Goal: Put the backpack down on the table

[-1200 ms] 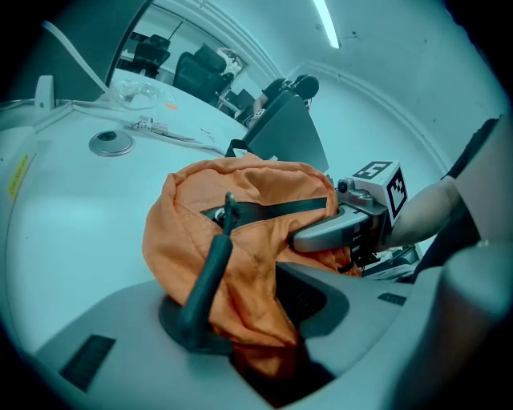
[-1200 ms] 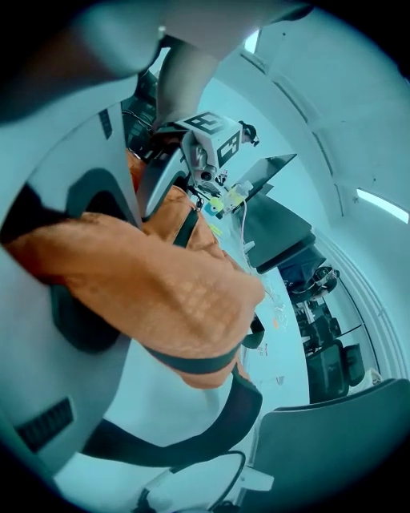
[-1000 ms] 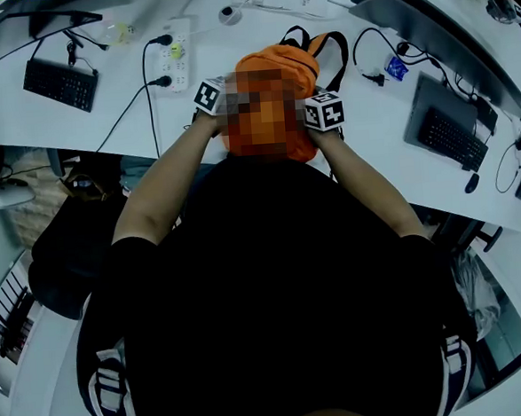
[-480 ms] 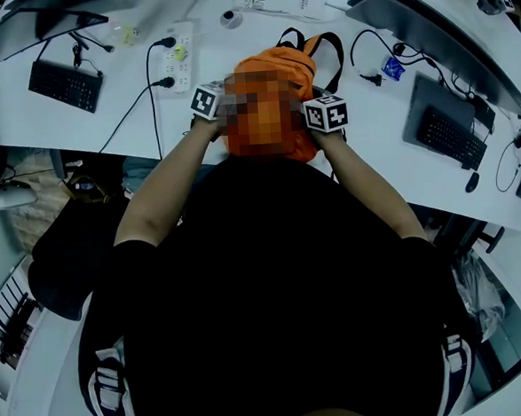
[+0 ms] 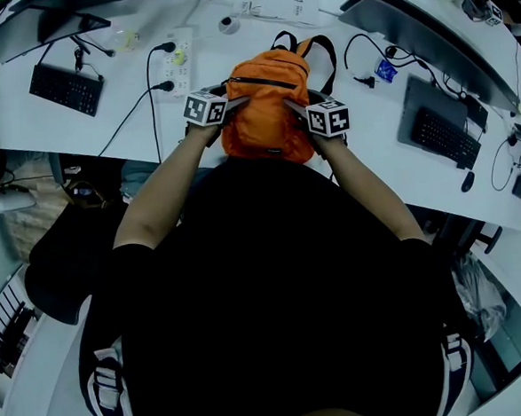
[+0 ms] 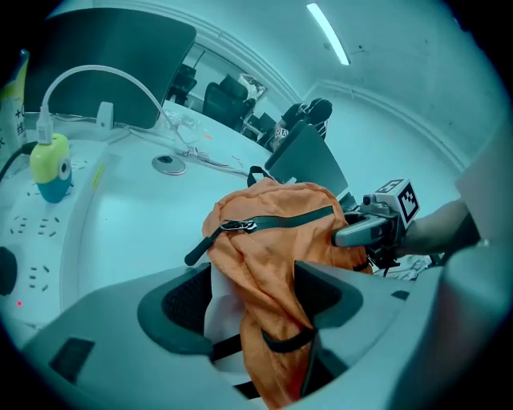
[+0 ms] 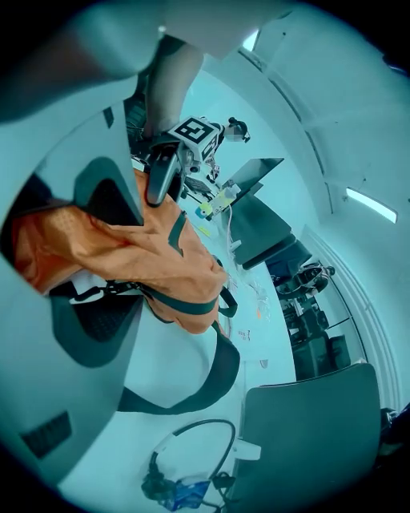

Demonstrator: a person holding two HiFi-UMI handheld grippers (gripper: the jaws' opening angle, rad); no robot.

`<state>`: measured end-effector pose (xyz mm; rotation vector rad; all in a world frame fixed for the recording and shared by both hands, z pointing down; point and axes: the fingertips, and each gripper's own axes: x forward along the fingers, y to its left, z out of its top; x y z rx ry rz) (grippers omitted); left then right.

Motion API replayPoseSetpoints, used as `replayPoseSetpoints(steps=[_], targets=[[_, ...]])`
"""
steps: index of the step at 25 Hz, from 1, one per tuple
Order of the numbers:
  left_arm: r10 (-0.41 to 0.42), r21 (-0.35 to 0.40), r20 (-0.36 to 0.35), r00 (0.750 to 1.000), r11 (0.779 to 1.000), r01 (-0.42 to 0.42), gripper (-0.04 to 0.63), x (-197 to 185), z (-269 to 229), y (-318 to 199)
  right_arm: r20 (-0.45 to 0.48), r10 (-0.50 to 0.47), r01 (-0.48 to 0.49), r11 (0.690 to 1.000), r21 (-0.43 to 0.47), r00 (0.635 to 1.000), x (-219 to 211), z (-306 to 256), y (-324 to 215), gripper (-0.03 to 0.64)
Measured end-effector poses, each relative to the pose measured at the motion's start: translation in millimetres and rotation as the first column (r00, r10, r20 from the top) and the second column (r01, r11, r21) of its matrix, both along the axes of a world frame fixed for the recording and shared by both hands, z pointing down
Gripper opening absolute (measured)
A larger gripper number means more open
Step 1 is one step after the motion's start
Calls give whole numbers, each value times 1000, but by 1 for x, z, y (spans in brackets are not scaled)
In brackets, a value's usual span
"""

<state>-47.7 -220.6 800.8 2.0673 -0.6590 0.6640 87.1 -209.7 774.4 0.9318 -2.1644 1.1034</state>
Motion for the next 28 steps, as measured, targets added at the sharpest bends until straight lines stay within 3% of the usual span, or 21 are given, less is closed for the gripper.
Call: replayPoseSetpoints(steps=[28], targets=[[-105,81,27,994,991,102,311,-58,-31,28,-54,93,-85,989,125,994,31,-39,20,270]])
